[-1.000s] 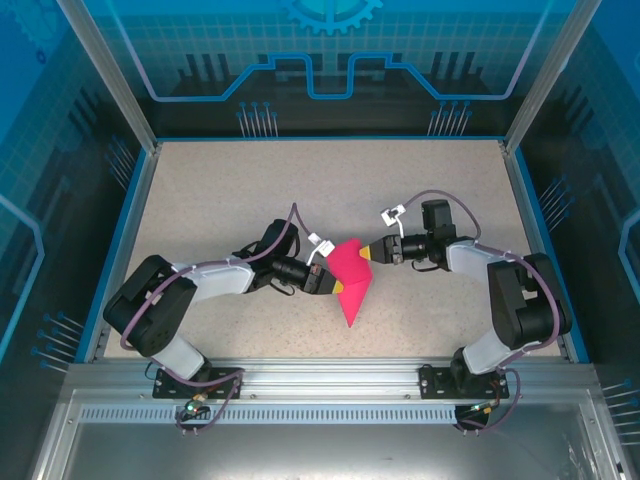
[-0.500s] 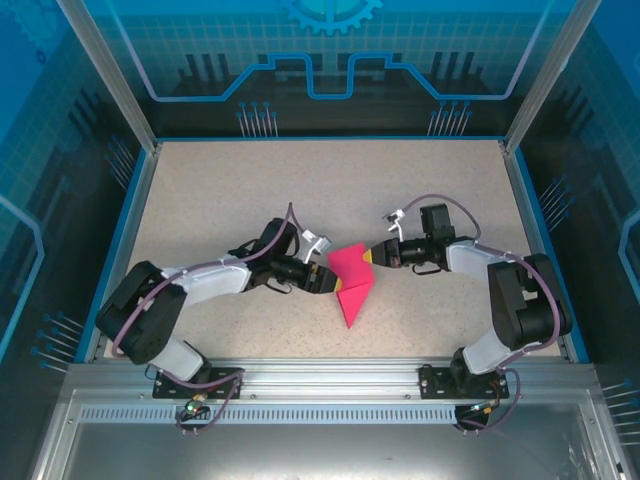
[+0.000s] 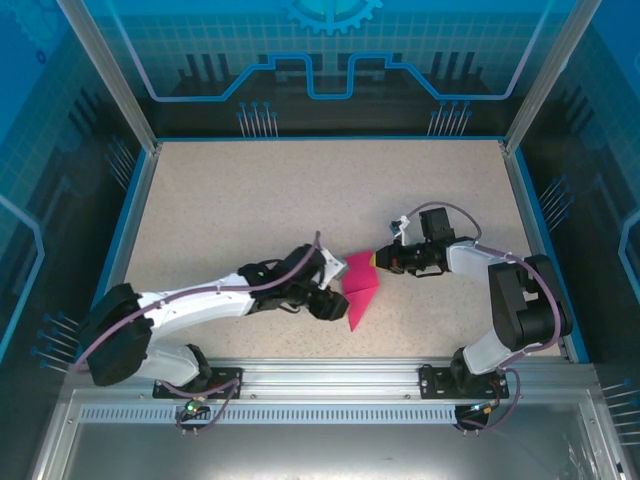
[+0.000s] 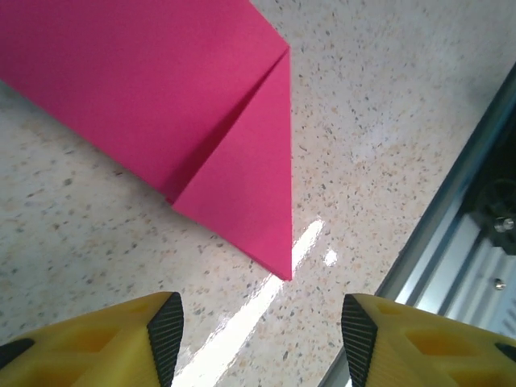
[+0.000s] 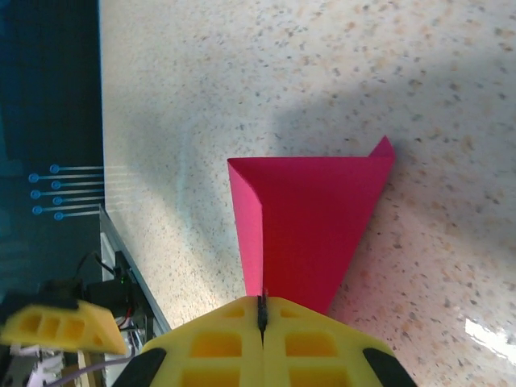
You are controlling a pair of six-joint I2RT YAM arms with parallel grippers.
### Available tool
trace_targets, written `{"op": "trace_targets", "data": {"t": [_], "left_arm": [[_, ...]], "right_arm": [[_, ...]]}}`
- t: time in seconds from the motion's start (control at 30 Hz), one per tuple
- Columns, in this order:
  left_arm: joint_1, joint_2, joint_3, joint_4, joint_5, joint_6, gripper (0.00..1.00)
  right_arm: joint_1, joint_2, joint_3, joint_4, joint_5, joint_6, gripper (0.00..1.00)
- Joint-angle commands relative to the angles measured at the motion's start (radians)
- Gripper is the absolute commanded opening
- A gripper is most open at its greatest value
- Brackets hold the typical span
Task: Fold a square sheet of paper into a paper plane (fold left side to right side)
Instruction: Fold the wing for the fifth time at the center of the table.
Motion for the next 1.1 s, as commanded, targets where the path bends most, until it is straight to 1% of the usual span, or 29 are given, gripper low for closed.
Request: {"op": "trace_targets", "data": {"t": [0.0,0.17,0.37,0.47,0.73,1.07], "left_arm": [[-0.082,0.107,0.118,-0.086,-0.191,-0.033,0.58],[-0.180,0.292,0.296,-0.182,-0.327,-0.061,0.62],[-0.233,0.417,0.420,-0.267,-0.464,-0.116,0.63],[-0.240,0.463,0.451,-0.306,-0.503,-0.145,0.63],[-0.248,0.520,0.484,-0.361,-0.570,-0.198,0.61],[-0.253,0.566,0.521,-0.380,-0.565,-0.196,0.48]], "right_arm": [[0.010,-0.021,0.037,-0.085,0.045,0.045,0.00],[0.010,-0.028,0.035,-0.079,0.076,0.092,0.00],[0.014,-0.026,0.035,-0.080,0.089,0.109,0.00],[0.015,-0.025,0.037,-0.078,0.092,0.114,0.00],[0.022,-0.002,0.047,-0.080,0.096,0.113,0.00],[0.035,0.030,0.062,-0.083,0.104,0.109,0.00]]}}
